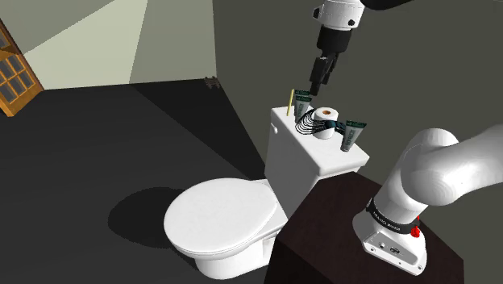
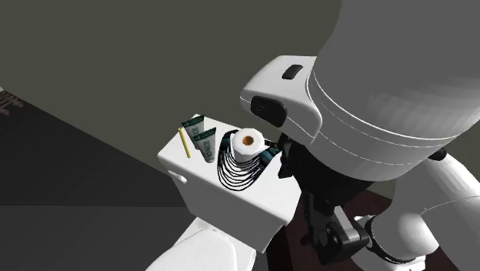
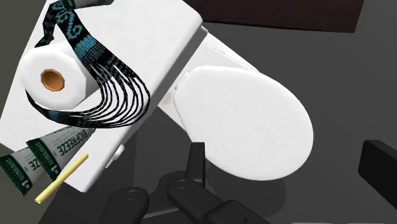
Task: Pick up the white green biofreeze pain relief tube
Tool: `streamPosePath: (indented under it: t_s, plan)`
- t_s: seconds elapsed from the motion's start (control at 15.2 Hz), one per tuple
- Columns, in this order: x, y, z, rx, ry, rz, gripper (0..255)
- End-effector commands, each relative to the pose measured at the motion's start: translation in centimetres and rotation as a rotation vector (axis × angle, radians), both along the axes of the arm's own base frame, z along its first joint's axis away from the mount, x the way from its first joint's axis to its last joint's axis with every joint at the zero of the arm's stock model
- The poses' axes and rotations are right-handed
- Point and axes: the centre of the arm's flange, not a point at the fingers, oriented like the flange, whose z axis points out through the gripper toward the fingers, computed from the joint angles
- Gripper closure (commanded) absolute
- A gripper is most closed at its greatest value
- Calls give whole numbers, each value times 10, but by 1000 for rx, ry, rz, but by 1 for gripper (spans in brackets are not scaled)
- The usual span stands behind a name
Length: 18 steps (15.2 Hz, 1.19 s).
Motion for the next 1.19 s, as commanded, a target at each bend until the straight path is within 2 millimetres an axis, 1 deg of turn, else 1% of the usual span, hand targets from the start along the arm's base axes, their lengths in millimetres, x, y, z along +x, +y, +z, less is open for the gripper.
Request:
streamPosePath:
  t_s: [0.0,1.12]
  plan:
    - [0,0,0,0,0,0,0]
    - [111,-167,-97,-14,-5,25,0]
